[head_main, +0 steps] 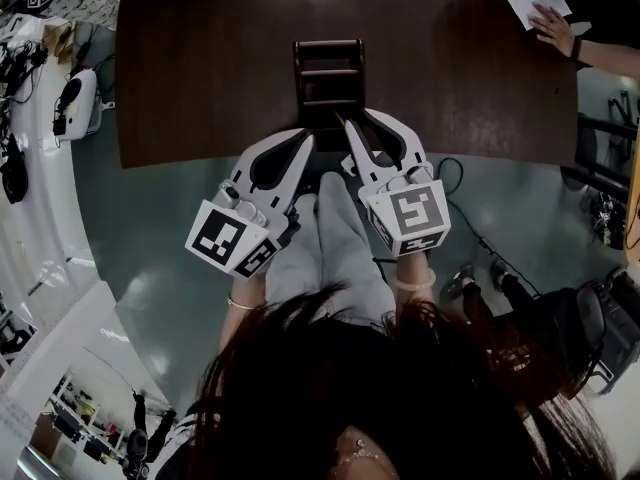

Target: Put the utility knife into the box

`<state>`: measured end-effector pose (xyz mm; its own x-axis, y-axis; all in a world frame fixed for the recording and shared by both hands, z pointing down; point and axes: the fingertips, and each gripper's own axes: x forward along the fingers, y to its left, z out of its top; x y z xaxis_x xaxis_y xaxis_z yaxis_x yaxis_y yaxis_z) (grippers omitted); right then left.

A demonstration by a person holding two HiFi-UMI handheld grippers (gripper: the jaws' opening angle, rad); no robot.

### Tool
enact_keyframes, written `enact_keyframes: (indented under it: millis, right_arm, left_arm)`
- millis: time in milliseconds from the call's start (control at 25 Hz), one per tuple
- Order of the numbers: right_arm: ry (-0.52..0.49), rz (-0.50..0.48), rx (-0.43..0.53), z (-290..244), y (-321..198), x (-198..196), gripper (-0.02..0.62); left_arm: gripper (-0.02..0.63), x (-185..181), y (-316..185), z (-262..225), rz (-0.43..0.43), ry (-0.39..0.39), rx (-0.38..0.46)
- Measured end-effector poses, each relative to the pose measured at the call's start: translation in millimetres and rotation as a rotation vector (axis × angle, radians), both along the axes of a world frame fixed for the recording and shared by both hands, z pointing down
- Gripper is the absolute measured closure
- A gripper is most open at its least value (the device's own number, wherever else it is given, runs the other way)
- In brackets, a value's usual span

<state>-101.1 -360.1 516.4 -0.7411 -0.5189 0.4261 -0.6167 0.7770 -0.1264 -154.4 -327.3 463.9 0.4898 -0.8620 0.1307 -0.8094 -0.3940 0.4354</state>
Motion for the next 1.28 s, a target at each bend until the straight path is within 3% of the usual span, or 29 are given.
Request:
enact_keyframes:
  millis: [200,560,880,1280]
  right_arm:
    - [-0.070,0.055,0.073,-54.7,-9.1,13.0,0.535]
    - [-0.224,0.014,0.179,-155.1,-8.6,17.3,0.580]
    - [-0.252,-0.021,0.281,-210.0,8.4,18.0,0.580]
    - [-0.247,-0.013,0.316,-228.3,19.5,22.2,0.580]
  left_arm:
    - [0.606,0.4,3.7,-35.4,0.006,-0.008,0.054]
    - [0.606,5.7,1.6,-118.5,0.009,-0.016,0.197]
    - [0.606,7.9,1.8,-173.4,0.015,-0.063,0.303]
    - [0.606,14.0,6.4,-180.5,0.036,-0.085,0.313]
